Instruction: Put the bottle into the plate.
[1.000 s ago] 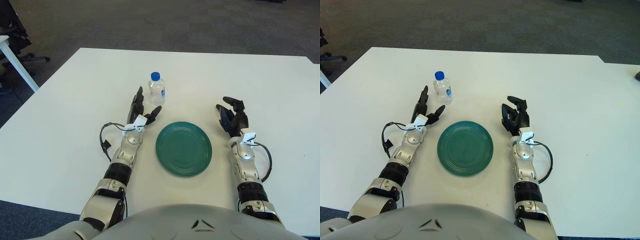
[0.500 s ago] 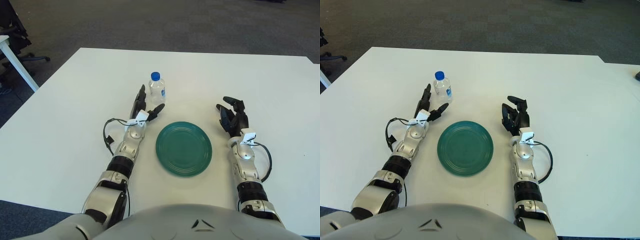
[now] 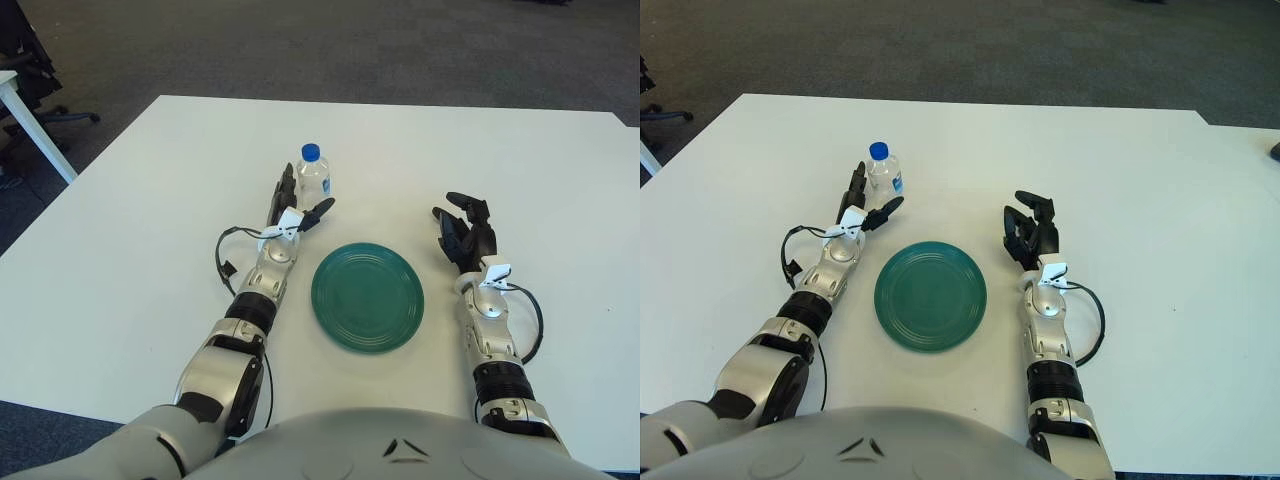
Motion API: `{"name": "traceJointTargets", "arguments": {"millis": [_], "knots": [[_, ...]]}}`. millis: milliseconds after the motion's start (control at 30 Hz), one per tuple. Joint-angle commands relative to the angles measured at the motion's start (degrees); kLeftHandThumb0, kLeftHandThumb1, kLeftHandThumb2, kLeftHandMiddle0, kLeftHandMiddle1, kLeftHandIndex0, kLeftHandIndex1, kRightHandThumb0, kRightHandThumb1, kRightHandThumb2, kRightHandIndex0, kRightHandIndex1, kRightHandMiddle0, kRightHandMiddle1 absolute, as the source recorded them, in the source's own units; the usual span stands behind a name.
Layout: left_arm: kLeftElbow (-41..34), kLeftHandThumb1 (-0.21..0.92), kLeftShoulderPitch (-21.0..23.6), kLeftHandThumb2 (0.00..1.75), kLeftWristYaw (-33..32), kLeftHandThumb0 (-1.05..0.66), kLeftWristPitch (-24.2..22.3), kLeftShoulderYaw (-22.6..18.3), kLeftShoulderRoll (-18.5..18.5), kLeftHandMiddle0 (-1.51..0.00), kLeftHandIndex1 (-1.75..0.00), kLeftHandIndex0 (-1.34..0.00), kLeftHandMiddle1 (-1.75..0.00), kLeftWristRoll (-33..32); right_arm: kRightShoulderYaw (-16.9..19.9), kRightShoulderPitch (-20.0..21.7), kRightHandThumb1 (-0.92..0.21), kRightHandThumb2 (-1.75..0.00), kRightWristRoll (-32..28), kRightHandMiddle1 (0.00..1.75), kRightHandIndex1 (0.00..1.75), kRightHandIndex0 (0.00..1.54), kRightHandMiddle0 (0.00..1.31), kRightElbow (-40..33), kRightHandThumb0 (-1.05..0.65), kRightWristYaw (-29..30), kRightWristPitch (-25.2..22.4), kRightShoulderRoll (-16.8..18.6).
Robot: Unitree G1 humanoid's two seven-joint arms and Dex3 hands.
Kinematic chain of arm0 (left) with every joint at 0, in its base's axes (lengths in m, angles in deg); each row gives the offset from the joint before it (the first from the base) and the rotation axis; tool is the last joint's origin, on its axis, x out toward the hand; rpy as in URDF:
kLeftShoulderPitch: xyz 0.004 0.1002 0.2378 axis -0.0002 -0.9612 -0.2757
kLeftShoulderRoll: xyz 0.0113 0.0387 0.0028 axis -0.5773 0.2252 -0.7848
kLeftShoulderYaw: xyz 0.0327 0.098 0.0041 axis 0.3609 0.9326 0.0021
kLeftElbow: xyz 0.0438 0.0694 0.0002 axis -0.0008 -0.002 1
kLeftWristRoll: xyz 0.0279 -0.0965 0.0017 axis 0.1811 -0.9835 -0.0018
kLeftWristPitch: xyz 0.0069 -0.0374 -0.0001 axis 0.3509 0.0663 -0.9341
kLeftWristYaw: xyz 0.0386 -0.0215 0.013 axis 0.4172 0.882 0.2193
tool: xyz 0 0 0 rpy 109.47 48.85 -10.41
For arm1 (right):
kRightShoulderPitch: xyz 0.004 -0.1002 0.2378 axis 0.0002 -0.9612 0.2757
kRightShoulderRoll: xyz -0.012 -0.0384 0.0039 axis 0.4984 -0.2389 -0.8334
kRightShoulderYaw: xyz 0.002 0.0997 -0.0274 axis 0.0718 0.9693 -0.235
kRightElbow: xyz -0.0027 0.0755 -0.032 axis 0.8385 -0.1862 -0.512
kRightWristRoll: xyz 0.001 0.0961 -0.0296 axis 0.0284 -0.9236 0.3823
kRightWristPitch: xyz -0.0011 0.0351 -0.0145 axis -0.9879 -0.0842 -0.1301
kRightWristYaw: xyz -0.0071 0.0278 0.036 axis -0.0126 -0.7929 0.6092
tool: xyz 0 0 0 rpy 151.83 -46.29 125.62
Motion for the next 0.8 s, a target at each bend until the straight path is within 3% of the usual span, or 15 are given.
{"name": "traceJointTargets", "arguments": {"millis": [0,767], "knots": [[4.3,0.92,1.4,0.10,0.1,-1.05,-1.0,-0.7,-0.1,0.00,0.00,0.00,0.00,-1.2,0.0,-0.8,-0.87,-0.50,-0.5,1.08,0.47,0.53,0.05,1.4,-0.41,-0.4,-1.4,0.3],[13.7,0.92,8.6,0.15,-1.8,-1.05,2.6,-1.9,1.7,0.00,0.00,0.00,0.00,-3.6,-0.2,-0.5,-0.85,-0.55,-0.4,1.06,0.53,0.53,0.03,2.6,-0.40,-0.5,-0.8,0.4]]}}
